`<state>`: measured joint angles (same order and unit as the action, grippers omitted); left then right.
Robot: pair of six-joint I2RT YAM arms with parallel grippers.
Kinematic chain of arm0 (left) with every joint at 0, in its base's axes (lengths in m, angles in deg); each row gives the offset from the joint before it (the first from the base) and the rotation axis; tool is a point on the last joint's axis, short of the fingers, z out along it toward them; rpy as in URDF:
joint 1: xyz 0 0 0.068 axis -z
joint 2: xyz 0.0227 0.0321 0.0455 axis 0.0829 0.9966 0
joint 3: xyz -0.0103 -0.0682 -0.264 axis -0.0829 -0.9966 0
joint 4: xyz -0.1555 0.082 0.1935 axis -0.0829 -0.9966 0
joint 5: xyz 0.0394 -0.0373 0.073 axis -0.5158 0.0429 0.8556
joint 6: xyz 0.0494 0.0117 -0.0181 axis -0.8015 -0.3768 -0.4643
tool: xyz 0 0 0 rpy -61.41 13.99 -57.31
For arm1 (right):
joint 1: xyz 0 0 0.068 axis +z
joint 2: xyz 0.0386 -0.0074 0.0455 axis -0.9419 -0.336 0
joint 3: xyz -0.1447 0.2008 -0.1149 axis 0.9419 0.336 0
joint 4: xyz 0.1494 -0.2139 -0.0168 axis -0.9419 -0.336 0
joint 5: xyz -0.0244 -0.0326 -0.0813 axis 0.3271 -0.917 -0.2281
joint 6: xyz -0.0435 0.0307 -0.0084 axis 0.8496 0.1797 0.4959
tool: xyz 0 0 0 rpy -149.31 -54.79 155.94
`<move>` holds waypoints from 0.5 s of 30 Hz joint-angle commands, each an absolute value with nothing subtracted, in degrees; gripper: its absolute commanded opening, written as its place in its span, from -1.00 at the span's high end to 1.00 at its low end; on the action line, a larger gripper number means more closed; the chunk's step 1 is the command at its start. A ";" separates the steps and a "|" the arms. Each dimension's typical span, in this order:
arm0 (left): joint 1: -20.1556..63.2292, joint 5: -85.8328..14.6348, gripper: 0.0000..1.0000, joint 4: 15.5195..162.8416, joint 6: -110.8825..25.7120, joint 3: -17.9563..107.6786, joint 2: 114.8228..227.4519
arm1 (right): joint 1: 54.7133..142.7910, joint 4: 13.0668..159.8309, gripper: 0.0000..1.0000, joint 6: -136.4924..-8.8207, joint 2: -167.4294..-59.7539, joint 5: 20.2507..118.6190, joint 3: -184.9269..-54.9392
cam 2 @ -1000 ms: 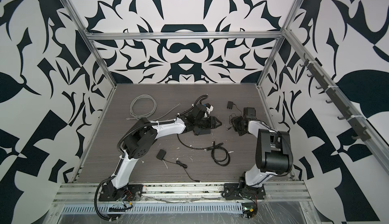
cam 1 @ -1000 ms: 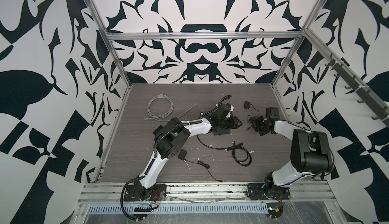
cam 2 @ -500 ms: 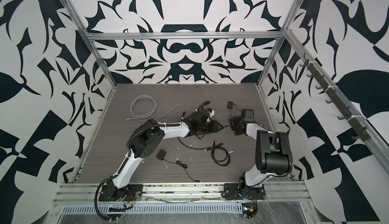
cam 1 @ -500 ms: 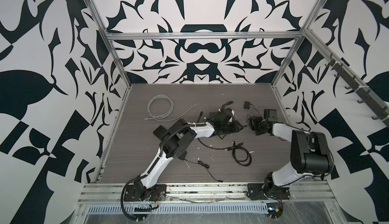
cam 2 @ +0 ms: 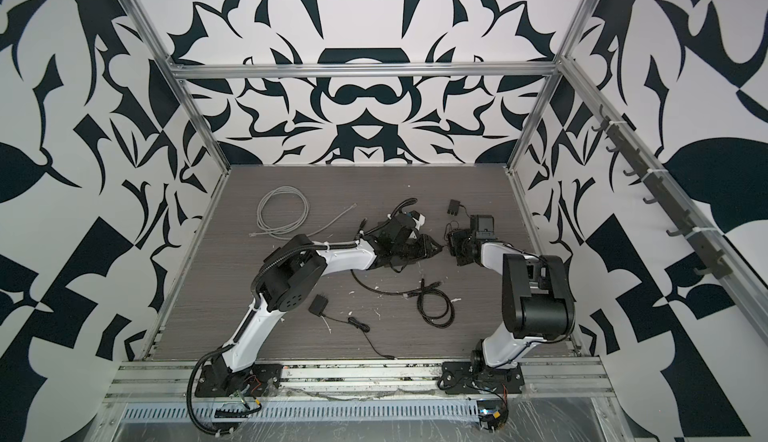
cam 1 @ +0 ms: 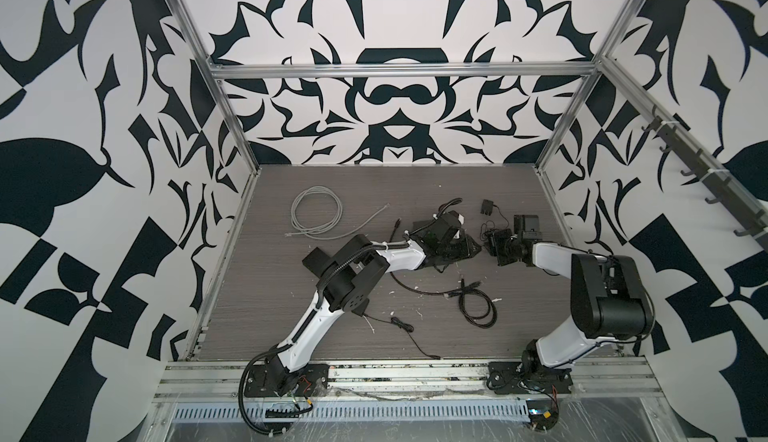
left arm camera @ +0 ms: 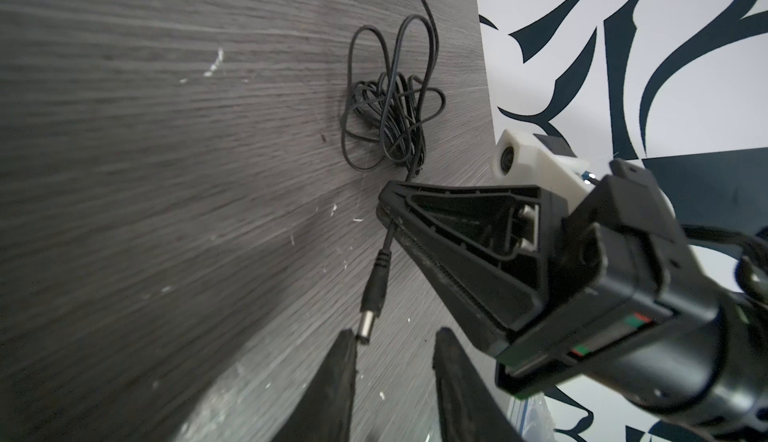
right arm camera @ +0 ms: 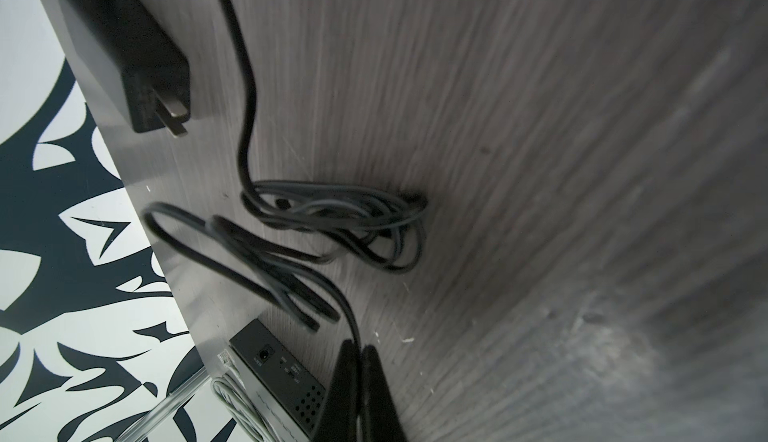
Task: Insert the plug into the switch port
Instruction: 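Grasp the black cord near its barrel plug with the right gripper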
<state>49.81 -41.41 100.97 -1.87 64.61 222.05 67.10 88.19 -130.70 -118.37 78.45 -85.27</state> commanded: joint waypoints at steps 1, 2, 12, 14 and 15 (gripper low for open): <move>50.18 -40.55 0.33 101.34 -1.01 66.76 224.25 | 67.35 89.66 1.00 -131.32 -117.79 79.20 -84.97; 50.18 -40.50 0.34 100.87 -1.01 67.02 224.38 | 67.36 89.81 1.00 -131.42 -117.78 79.25 -84.95; 50.18 -38.82 0.38 100.83 -0.76 66.82 224.59 | 67.30 91.27 1.00 -131.94 -117.80 80.12 -83.95; 50.18 -38.62 0.38 100.78 -0.78 67.07 224.74 | 67.44 91.60 1.00 -132.04 -117.75 80.25 -83.72; 50.18 -38.63 0.39 100.87 -0.74 67.27 224.89 | 67.47 91.63 1.00 -132.04 -117.79 80.30 -83.72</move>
